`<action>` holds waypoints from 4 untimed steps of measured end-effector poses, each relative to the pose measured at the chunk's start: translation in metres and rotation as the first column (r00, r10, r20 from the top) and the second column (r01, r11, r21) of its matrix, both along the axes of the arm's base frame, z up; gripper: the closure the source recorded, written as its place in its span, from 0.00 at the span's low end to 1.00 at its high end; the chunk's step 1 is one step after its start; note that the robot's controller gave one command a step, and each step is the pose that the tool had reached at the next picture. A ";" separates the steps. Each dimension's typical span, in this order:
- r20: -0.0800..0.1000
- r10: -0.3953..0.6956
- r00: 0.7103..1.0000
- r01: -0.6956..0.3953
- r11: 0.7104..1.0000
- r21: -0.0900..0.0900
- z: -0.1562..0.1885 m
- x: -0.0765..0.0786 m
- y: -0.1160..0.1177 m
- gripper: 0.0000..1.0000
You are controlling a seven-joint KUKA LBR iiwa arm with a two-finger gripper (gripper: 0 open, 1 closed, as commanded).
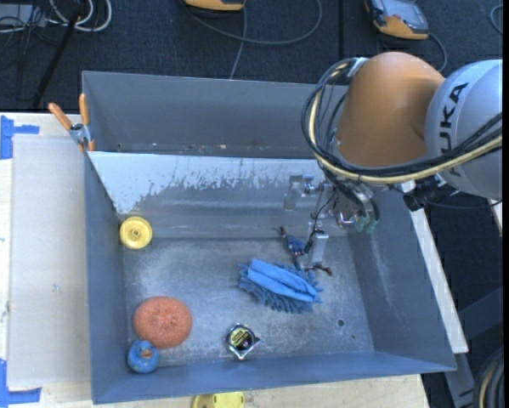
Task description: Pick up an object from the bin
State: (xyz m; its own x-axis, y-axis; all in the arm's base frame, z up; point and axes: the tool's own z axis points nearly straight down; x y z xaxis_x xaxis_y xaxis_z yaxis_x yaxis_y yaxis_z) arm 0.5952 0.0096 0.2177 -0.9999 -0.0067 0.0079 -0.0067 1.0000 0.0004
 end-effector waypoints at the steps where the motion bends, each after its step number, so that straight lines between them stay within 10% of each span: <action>1: 0.008 0.000 1.000 0.000 1.000 0.000 0.005 0.001 0.000 0.00; 3: 0.004 -0.071 0.997 0.071 0.998 0.000 -0.082 -0.069 0.005 0.00; 4: 0.008 -0.044 0.999 0.044 0.999 0.000 -0.120 -0.063 0.018 1.00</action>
Offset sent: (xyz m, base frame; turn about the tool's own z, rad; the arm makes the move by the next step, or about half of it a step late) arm -0.0379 0.0031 -0.0895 0.0024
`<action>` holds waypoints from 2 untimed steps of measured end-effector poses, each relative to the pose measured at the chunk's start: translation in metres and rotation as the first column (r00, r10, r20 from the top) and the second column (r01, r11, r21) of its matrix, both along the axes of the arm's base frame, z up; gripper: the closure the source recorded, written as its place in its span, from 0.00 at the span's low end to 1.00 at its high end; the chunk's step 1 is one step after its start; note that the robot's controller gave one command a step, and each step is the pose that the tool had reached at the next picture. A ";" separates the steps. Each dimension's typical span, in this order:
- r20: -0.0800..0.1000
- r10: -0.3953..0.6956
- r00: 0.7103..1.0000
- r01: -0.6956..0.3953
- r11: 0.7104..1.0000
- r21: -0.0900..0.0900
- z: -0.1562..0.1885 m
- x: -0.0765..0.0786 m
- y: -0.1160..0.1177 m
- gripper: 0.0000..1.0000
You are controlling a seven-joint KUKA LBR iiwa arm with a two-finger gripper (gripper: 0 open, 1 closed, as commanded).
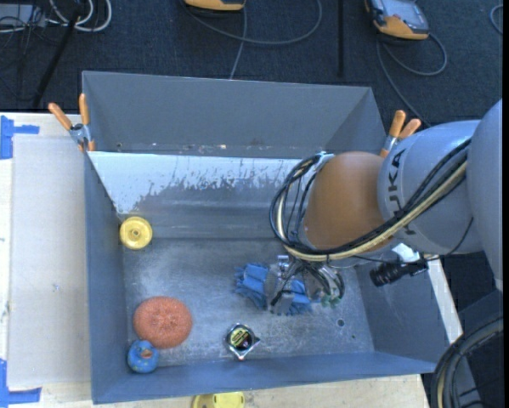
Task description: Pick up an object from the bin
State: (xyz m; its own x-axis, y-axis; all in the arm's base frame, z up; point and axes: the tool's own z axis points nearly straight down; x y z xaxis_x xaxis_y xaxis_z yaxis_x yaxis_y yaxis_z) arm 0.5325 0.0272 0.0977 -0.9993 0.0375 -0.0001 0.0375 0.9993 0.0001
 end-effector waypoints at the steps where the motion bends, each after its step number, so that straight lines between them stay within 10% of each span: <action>1: 0.000 0.000 1.000 0.000 1.000 0.000 0.000 0.000 0.000 1.00; 2: -0.006 0.032 0.999 -0.032 0.999 0.000 0.061 -0.003 0.000 1.00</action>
Offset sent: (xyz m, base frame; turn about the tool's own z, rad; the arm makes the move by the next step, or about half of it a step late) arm -0.0020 -0.0007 0.1098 -0.0540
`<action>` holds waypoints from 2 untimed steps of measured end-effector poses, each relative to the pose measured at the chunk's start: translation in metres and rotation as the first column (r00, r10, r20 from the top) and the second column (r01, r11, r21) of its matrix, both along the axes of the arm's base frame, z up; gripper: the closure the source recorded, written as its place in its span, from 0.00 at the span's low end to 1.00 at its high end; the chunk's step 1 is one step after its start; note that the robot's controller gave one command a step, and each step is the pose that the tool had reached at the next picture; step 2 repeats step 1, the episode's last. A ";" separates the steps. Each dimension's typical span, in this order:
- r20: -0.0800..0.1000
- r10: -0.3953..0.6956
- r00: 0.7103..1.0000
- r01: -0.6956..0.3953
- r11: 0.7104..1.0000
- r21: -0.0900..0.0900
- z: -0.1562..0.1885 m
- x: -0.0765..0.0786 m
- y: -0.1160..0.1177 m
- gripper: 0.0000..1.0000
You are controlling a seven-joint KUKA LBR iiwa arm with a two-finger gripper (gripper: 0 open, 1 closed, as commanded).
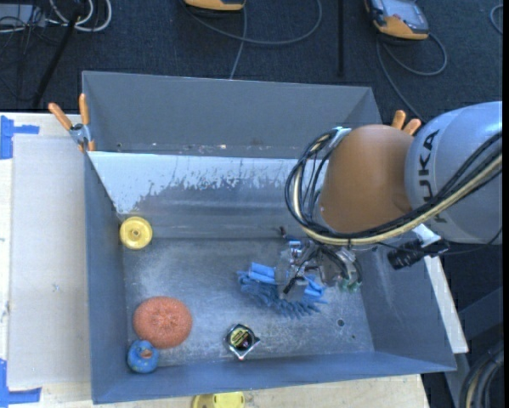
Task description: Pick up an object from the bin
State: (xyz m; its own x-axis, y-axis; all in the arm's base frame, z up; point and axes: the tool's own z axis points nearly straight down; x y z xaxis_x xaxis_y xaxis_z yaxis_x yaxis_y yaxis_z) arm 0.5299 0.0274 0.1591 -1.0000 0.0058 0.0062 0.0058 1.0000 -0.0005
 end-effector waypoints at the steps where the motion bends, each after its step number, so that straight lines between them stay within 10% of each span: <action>1: 0.004 -0.003 1.000 0.003 1.000 0.001 0.066 0.004 -0.011 1.00; 2: 0.004 -0.003 1.000 0.003 1.000 0.001 0.066 0.004 -0.011 1.00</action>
Offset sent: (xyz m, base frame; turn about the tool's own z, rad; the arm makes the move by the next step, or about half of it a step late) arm 0.0082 -0.0059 0.1152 0.0536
